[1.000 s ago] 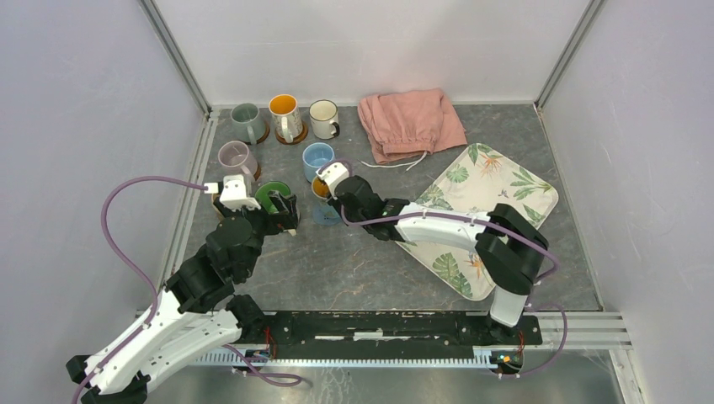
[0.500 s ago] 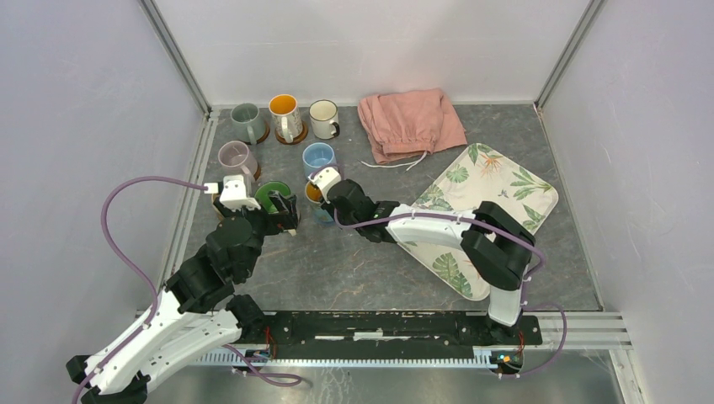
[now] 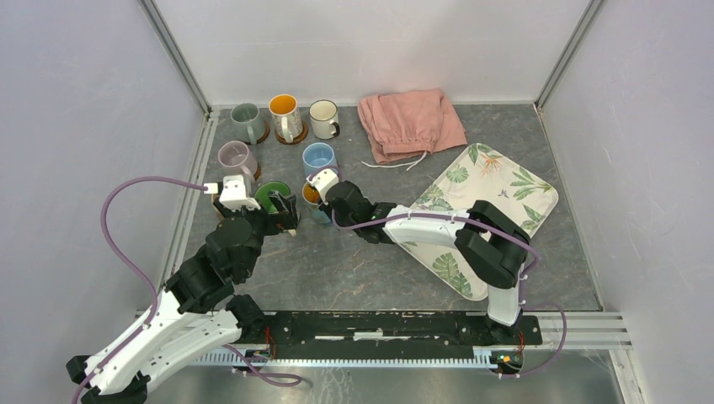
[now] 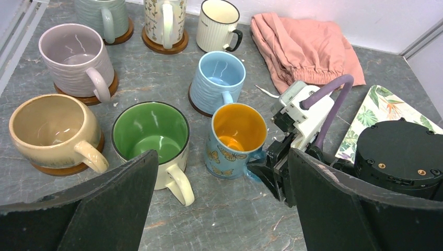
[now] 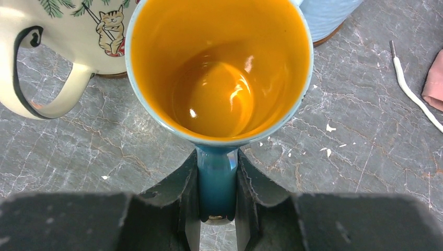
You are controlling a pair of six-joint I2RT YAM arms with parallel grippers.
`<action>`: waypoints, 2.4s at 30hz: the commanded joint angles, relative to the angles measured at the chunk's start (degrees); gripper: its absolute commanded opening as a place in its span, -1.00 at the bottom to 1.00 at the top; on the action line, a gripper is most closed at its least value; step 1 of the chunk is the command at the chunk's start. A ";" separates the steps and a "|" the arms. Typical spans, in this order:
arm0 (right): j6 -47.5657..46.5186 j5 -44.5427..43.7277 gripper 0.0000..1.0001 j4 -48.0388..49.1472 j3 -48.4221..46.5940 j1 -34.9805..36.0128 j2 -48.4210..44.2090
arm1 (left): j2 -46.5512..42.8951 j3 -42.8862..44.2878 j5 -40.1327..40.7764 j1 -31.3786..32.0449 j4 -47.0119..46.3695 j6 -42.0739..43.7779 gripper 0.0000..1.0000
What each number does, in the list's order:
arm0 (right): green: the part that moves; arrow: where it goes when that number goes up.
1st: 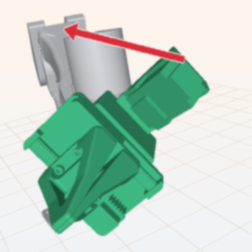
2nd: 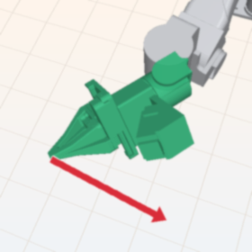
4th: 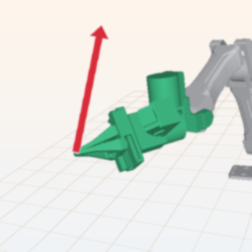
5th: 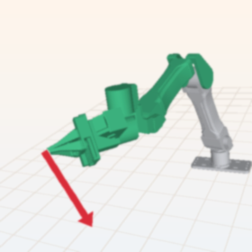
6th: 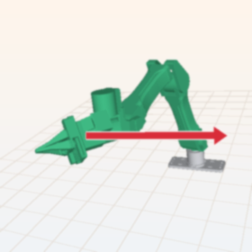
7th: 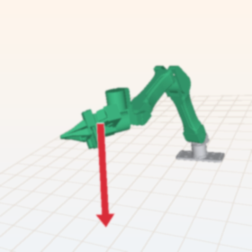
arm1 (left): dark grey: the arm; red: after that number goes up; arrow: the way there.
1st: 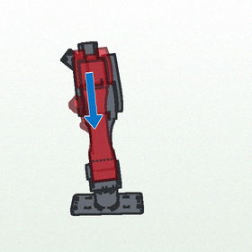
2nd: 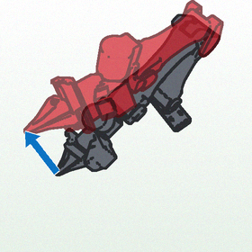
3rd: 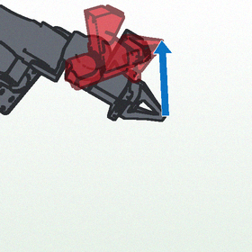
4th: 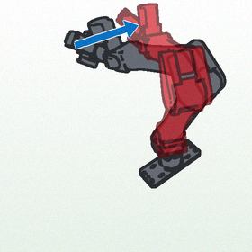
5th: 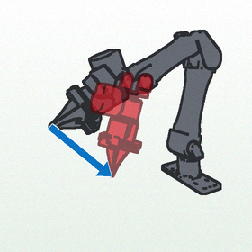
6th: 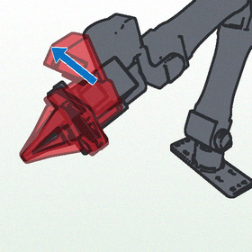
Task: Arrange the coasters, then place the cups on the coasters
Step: Place the cup on the coaster.
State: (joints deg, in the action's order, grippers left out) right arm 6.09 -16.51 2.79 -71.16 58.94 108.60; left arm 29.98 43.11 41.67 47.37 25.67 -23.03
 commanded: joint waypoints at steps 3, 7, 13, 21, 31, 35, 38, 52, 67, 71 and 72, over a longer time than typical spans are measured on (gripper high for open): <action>-0.25 -0.52 -1.00 9.40 -1.74 0.47 -1.89 | -0.14 0.14 0.23 0.09 -1.11 1.79 0.99; -0.09 -0.62 -1.00 9.52 -0.77 0.44 -2.21 | -0.10 0.05 0.17 0.09 -1.17 1.91 0.99; 0.33 -0.74 -1.00 9.74 0.83 0.44 -2.88 | -0.03 0.04 0.02 0.09 -1.31 1.93 0.99; 0.51 -0.96 -1.00 9.62 1.40 0.47 -3.05 | 0.16 -0.02 -0.02 0.09 -1.33 2.02 0.99; 0.94 -1.40 -0.94 9.81 2.74 0.48 -3.56 | -0.01 -0.13 -0.10 0.09 -1.40 1.98 0.99; 1.27 -1.73 -0.85 10.02 3.36 0.44 -4.01 | -0.04 -0.13 -0.19 0.09 -1.40 2.02 0.99; 1.47 -1.93 -0.76 10.04 3.73 0.47 -4.27 | -0.26 -0.13 -0.24 0.09 -1.34 1.98 0.99; 2.09 -2.10 -0.35 10.19 5.05 0.46 -5.55 | -0.47 -0.21 -0.50 0.09 -1.35 1.87 0.99; 3.01 -0.97 0.34 8.82 4.54 0.43 -6.76 | -0.80 -0.29 -0.80 0.09 -1.40 1.93 0.99; 4.02 -1.52 0.52 5.06 2.53 0.45 -7.65 | -0.63 -0.40 -0.92 0.09 -1.49 1.91 0.99; 4.33 -1.74 0.57 4.35 2.37 0.52 -8.15 | -0.57 -0.40 -0.89 0.09 -1.47 1.89 0.99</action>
State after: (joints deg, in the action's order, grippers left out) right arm 8.86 -17.04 8.91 -65.80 59.16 104.25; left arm 29.56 42.76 41.36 47.37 25.67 -23.03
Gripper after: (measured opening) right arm 0.751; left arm 0.994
